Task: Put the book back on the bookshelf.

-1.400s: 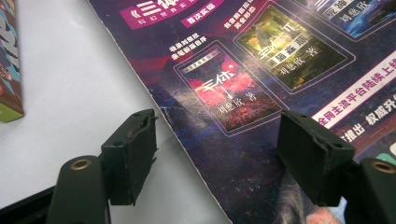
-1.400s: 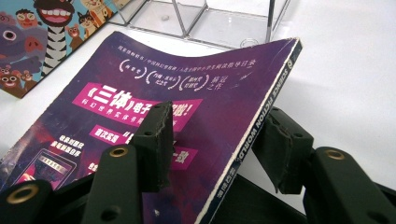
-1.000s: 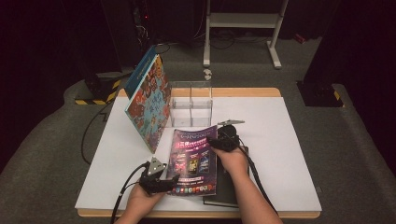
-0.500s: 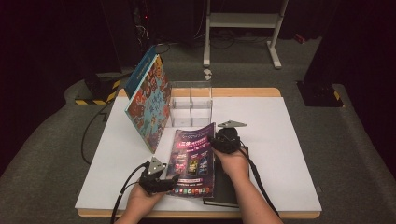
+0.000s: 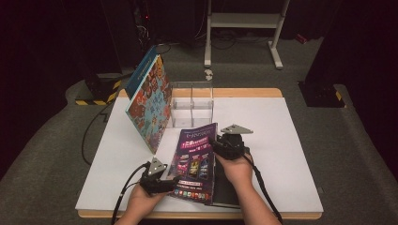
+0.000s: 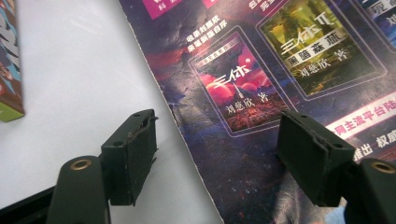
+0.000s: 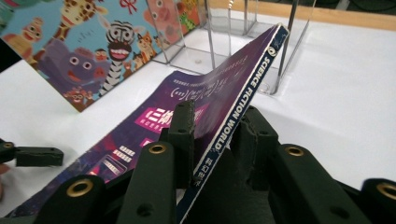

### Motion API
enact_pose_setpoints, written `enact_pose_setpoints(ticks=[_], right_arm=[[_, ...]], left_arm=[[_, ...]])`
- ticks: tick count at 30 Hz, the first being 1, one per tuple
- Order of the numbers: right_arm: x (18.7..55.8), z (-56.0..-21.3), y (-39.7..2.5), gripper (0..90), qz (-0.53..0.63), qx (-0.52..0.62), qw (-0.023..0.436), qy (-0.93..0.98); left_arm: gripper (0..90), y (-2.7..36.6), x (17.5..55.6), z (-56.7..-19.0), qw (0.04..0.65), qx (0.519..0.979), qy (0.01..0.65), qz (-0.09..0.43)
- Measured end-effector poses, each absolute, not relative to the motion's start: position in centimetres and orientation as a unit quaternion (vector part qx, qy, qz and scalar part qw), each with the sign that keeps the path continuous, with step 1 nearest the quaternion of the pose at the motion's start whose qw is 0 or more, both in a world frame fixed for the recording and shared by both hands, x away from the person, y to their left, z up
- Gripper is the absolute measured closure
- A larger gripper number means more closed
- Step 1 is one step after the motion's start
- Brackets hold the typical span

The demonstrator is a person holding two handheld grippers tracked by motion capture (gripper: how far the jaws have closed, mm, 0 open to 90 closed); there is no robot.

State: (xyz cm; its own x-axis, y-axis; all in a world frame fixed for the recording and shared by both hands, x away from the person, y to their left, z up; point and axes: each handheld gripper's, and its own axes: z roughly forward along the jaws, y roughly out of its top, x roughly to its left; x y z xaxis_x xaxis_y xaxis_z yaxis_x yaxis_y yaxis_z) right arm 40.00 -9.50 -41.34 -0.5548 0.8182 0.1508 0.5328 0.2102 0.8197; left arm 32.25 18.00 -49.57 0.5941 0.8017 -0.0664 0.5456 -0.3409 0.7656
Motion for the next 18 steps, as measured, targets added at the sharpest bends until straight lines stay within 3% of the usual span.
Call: enact_pose_setpoints(ticks=[18], right_arm=[[37.4,-40.1,-9.5,71.7,0.480,0.422,0.171,0.750]], left_arm=[[28.1,18.1,32.2,-49.6,0.394,0.801,0.420,0.162]])
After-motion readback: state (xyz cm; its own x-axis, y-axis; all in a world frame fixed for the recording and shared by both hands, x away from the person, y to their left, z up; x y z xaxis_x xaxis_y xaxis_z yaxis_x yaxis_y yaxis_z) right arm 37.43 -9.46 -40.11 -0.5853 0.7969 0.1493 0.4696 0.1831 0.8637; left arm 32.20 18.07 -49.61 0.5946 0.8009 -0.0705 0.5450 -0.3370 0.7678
